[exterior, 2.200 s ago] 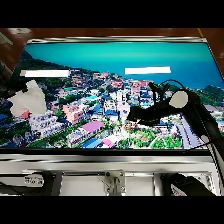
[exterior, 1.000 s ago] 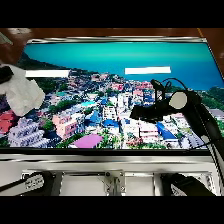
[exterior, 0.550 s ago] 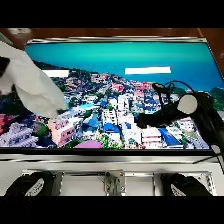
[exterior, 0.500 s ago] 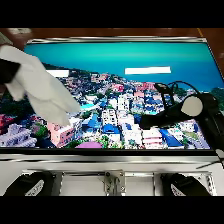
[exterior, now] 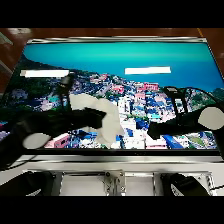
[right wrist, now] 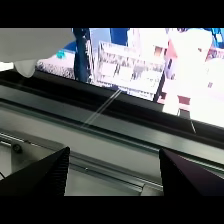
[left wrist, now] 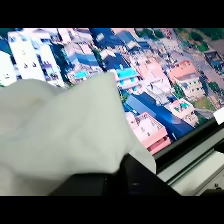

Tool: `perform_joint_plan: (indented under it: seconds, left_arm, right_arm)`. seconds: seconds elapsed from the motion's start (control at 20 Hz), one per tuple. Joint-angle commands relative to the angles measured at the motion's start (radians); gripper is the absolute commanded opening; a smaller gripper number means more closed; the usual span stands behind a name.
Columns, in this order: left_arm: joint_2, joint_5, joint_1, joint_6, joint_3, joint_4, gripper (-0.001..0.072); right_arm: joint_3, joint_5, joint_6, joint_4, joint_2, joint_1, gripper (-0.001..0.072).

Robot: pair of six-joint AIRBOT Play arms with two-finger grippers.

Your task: Fold the shirts.

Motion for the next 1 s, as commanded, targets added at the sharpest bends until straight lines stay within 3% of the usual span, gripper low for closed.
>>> perform_joint_plan:
  seconds: [0.0,0.05,0.1,0.2,0.35,0.4,0.55,0.75,0.95]
  left_arm:
    - [-0.137,0.16,-0.12,-0.065,-0.042,-0.024,0.0156]
    - [-0.149,0.154,-0.11,-0.065,-0.032,-0.023,0.0481]
    - [-0.145,0.133,-0.08,-0.065,-0.021,-0.023,0.0713]
    - [-0.114,-0.079,0.06,-0.05,0.039,-0.015,0.0706]
    - [-0.032,-0.433,0.365,0.154,0.108,0.032,0.0679]
    - [-0.004,-0.506,0.473,0.193,0.105,0.041,0.0629]
    - [0.03,-0.651,0.775,0.291,0.04,-0.024,0.0629]
    - [-0.022,-0.608,0.96,0.392,-0.149,-0.274,0.0633]
    - [-0.15,-0.461,0.912,0.392,-0.222,-0.37,0.0654]
  right_arm:
    - [0.0,-0.004,0.0,-0.016,0.008,0.001,0.068]
    - [0.0,-0.004,0.0,-0.034,0.008,0.001,0.068]
    - [0.0,-0.004,0.0,-0.056,0.008,0.001,0.068]
    - [0.001,-0.003,0.0,-0.115,0.008,0.001,0.068]
    - [0.0,-0.004,0.0,-0.225,0.008,0.001,0.068]
    - [0.0,-0.007,0.0,-0.256,0.008,0.001,0.068]
    - [0.0,-0.046,0.0,-0.298,0.008,0.001,0.068]
    - [-0.002,-0.13,0.009,-0.297,-0.004,0.001,0.068]
    - [-0.002,-0.151,0.012,-0.288,-0.05,0.001,0.068]
